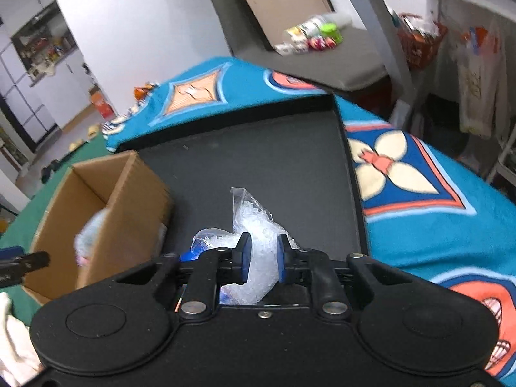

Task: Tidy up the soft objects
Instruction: 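Carry the foam bag over the box and release it with the right gripper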

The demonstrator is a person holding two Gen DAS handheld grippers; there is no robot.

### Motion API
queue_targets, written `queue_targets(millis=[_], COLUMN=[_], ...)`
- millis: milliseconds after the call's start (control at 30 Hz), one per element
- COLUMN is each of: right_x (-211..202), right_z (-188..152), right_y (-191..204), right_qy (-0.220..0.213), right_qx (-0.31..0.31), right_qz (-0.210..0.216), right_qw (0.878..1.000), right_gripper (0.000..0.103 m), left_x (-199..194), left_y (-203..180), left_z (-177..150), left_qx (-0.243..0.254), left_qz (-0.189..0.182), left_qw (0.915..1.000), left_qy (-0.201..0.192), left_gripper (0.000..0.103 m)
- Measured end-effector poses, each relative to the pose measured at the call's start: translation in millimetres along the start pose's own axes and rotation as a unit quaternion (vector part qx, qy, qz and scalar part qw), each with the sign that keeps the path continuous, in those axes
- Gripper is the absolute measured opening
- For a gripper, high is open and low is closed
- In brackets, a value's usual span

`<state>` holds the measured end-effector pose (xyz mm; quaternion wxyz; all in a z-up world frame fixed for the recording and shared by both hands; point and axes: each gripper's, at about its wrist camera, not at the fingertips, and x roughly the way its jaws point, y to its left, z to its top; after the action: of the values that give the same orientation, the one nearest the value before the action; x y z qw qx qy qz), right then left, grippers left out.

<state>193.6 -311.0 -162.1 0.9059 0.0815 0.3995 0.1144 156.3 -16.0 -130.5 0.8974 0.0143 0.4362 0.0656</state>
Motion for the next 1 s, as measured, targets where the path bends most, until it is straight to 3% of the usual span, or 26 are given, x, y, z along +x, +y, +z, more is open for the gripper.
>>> queue_targets(millis=[700, 867, 1000], right_x=[-21, -16, -10], right_z=[27, 29, 31], right_y=[72, 93, 109], right_qy=[-0.07, -0.07, -0.067], right_qx=[-0.054, -0.065, -0.071], right_qz=[0.072, 0.09, 0.104], right_qw=[0.993, 0.991, 0.99], right_gripper=[0.016, 0.016, 0.016], left_x=[-5, -4, 0], left_y=[23, 30, 37], left_z=[-4, -7, -9], left_qx=[-0.042, -0.055, -0.064], left_qz=[-0.014, -0.024, -0.026], left_qw=[0.9989, 0.9981, 0.9976], left_qy=[-0.013, -0.012, -0.003], left_gripper=[0.071, 0.065, 0.046])
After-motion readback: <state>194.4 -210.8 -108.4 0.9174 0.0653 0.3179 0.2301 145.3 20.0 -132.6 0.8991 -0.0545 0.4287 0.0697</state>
